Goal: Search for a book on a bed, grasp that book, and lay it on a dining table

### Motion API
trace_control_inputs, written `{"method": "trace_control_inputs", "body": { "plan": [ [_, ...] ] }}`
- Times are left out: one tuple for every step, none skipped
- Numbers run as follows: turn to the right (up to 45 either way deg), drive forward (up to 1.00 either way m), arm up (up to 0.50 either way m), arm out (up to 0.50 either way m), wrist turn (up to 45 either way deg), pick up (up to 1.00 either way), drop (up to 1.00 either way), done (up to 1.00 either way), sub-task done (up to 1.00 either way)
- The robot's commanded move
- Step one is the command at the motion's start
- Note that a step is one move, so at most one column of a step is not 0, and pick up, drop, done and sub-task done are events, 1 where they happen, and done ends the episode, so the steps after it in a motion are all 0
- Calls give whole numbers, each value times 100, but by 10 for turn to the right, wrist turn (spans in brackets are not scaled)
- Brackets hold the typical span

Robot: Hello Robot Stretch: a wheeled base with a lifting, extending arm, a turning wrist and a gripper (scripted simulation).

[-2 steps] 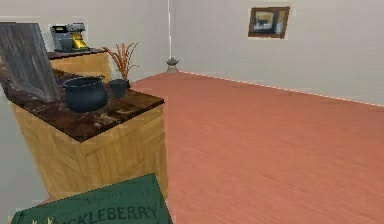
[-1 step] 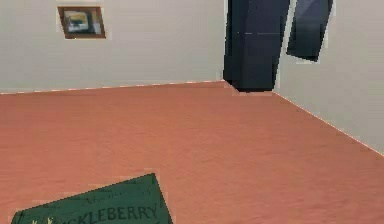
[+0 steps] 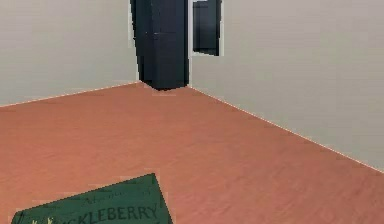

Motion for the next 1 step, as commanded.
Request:
{"method": "trace_control_inputs", "body": {
  "plan": [
    [0,10,0,0,0,0,0,0,0]
  ]
}}
